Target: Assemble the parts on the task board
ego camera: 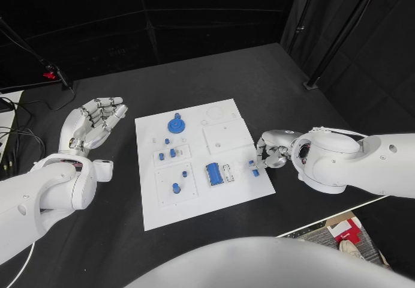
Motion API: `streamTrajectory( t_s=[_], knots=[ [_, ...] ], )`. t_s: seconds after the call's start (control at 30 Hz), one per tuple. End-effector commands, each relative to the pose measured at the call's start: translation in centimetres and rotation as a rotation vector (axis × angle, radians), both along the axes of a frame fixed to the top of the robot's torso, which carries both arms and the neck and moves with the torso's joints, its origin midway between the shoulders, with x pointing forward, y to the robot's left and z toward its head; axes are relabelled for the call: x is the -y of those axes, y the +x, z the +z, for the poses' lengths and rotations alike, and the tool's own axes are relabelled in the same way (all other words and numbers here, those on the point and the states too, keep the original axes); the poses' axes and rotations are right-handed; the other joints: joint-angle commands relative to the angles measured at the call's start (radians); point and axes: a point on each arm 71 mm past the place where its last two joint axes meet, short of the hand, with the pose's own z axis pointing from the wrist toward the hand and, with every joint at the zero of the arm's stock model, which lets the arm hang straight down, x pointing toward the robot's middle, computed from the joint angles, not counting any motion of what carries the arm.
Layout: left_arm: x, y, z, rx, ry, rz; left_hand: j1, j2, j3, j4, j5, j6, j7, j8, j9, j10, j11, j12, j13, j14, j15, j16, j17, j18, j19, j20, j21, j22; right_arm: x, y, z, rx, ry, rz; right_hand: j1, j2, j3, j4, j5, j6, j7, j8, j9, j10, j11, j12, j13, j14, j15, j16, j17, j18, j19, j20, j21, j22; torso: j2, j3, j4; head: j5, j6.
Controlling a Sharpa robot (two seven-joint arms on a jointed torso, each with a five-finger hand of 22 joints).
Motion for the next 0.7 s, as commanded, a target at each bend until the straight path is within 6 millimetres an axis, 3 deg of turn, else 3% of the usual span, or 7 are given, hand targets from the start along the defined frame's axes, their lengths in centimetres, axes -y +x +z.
streamTrajectory(
  t_s=[0.03,0.7],
  knots=[
    [0.1,0.0,0.1,0.008,-0.005,-0.007,0.004,0.009,-0.007,0.0,0.007,-0.006,0.118,0.003,-0.001,-0.008,0.001,0.007,-0.001,-0.007,-0.002,0.003,-0.001,-0.006,0.005,0.002,0.005,-0.001,-0.2,0.1,-0.3,-0.024,-0.031,0.013,-0.014,0.002,-0.006,0.0,-0.003,0.008,0.002,0.006,0.001,0.108,-0.005,0.003,0.263,0.104,0.004,0.002,0.263,-0.007,0.102,0.005,0.003,0.263,0.001,0.0012,0.0008,0.002,0.0],
    [0.0,-0.1,0.0,0.004,-0.006,-0.005,0.004,0.009,-0.007,0.0,0.007,-0.006,0.118,0.003,-0.001,-0.008,0.001,0.007,-0.001,-0.007,-0.002,0.003,-0.001,-0.006,0.005,0.002,0.005,-0.001,-1.1,1.0,-2.0,-0.127,-0.122,0.046,0.025,0.025,0.002,-0.01,-0.008,-0.002,0.001,0.004,-0.007,0.108,-0.006,0.003,0.263,0.104,0.003,0.002,0.263,-0.007,0.102,0.003,0.003,0.263,0.0,-0.0003,-0.0006,0.007,0.0]
  ],
)
